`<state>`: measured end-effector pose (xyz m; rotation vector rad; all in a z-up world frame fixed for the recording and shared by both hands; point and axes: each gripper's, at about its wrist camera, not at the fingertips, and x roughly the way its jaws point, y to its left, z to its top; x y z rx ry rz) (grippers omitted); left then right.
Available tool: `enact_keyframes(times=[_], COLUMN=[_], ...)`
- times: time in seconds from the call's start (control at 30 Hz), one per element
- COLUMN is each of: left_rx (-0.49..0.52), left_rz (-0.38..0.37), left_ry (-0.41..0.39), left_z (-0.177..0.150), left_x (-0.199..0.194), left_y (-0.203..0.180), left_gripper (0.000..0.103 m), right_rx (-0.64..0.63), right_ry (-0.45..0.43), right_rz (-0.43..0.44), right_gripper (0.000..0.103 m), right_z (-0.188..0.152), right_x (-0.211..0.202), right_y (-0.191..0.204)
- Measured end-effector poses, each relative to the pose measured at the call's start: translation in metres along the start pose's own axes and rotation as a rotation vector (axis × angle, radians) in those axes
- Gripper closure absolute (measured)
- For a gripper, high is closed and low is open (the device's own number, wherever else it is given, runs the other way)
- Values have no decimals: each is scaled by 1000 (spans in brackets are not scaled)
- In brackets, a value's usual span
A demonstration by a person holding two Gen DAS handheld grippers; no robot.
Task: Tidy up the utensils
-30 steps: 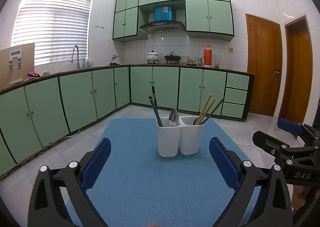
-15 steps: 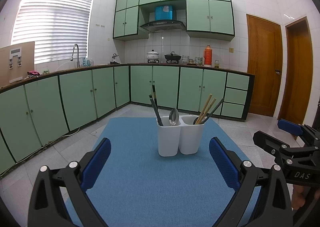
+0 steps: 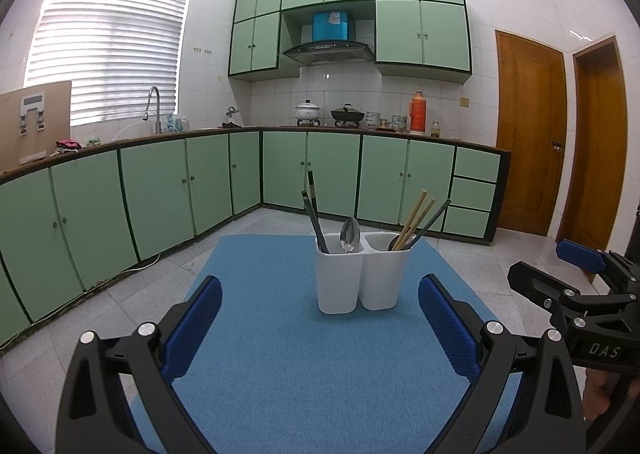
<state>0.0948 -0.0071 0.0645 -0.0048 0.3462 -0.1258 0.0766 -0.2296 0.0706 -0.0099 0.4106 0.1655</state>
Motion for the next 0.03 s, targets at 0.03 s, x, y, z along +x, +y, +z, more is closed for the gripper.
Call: enact_keyframes(times=[0.03], left_rx=[1], left_rz=[0], left_ry=[0], left_z=[0], left_x=[0], left_y=[0], left_gripper=[7], right_rx=[0], right_ry=[0], right_rz=[1], right_gripper=[6], right_z=[0], right_x=[0], right_y=[0])
